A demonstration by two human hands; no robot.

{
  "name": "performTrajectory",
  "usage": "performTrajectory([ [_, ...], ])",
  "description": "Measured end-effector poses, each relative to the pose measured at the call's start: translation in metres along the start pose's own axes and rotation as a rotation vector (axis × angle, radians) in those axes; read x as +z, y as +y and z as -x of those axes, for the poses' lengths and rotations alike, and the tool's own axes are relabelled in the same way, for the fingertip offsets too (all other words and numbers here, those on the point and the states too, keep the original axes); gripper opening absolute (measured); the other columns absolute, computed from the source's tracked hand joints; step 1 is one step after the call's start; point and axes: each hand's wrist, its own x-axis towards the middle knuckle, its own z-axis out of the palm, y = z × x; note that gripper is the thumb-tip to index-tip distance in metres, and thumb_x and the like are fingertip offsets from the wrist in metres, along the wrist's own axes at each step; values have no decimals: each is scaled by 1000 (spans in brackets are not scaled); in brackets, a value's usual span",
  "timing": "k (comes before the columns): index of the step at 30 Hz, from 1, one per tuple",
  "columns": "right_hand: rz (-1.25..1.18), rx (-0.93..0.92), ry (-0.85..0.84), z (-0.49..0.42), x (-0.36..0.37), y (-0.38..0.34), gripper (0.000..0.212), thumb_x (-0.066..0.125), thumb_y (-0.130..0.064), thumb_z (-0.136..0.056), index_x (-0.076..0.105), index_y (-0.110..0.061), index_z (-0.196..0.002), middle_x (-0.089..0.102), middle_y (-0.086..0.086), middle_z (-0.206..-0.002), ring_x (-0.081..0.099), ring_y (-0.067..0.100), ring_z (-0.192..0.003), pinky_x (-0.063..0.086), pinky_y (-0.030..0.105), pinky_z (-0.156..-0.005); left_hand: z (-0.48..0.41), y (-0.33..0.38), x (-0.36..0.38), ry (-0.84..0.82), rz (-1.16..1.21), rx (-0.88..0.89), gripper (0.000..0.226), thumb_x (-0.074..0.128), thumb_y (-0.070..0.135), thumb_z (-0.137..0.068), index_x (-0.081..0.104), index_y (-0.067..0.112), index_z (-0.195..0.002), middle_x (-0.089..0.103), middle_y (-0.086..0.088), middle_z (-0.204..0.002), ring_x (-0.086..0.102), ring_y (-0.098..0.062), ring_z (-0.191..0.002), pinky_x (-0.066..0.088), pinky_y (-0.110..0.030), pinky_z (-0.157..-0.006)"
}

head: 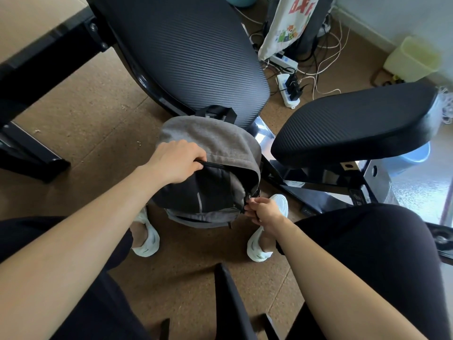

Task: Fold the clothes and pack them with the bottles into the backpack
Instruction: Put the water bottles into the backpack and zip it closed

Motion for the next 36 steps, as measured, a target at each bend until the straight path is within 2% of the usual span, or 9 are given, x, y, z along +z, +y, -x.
performTrajectory([
  [5,-165,33,-34,2,14,4,34,37,-20,-111,63,-10,-91,60,6,-71,57,18,-61,50,27,-62,-1,0,0,-3,-2,-8,16,56,38,-103,68,38,-113,69,3,-114,62,-27,-107,41,-39,-78],
  [10,-422,140,-37,-1,7,2,20,49,-10,-105,63,-13,-91,60,3,-71,53,16,-61,50,31,-62,-2,1,-1,-3,-4,-18,18,56,38,-103,68,38,-116,69,2,-115,63,-27,-108,39,-38,-78],
  [14,-435,144,-12,5,4,1,23,53,5,-97,60,-16,-89,62,6,-74,55,16,-62,53,29,-61,-2,0,-2,-13,-6,-31,18,56,37,-103,68,38,-116,69,1,-114,62,-27,-108,40,-38,-80],
  [18,-460,81,19,12,10,2,36,58,11,-93,64,-19,-112,66,10,-81,58,18,-64,50,31,-69,-3,2,-2,-12,-8,-32,19,55,37,-103,68,37,-118,68,1,-114,62,-27,-108,41,-40,-81],
  [21,-355,17,75,14,11,3,34,62,6,-92,65,-13,-120,71,10,-82,66,17,-64,56,28,-70,-4,3,-2,-12,-13,-29,18,56,37,-103,68,38,-116,68,3,-113,62,-26,-108,42,-40,-81],
  [26,-291,77,6,15,6,-11,7,65,-13,-99,69,-8,-99,64,7,-72,62,16,-58,60,32,-69,-4,4,-3,-3,-20,-25,17,57,37,-103,69,38,-114,69,3,-112,63,-27,-108,42,-38,-79],
  [31,-236,86,-6,24,0,-33,22,63,-19,-101,65,-7,-82,59,5,-67,57,13,-51,57,27,-57,-2,6,-4,10,-32,7,18,56,38,-103,68,40,-115,71,3,-114,64,-26,-107,45,-38,-78],
  [34,-221,-81,-11,42,-7,-70,26,61,-17,-102,63,-5,-78,53,5,-62,49,14,-48,49,27,-55,-2,11,-6,40,-16,36,20,56,39,-103,68,40,-119,71,6,-116,64,-25,-109,45,-37,-78],
  [36,-80,-267,-26,61,-12,-94,30,61,-19,-102,66,-4,-77,52,0,-56,49,12,-49,49,26,-56,-1,17,-5,62,17,62,21,55,38,-103,69,39,-119,72,8,-116,64,-23,-109,44,-35,-76],
])
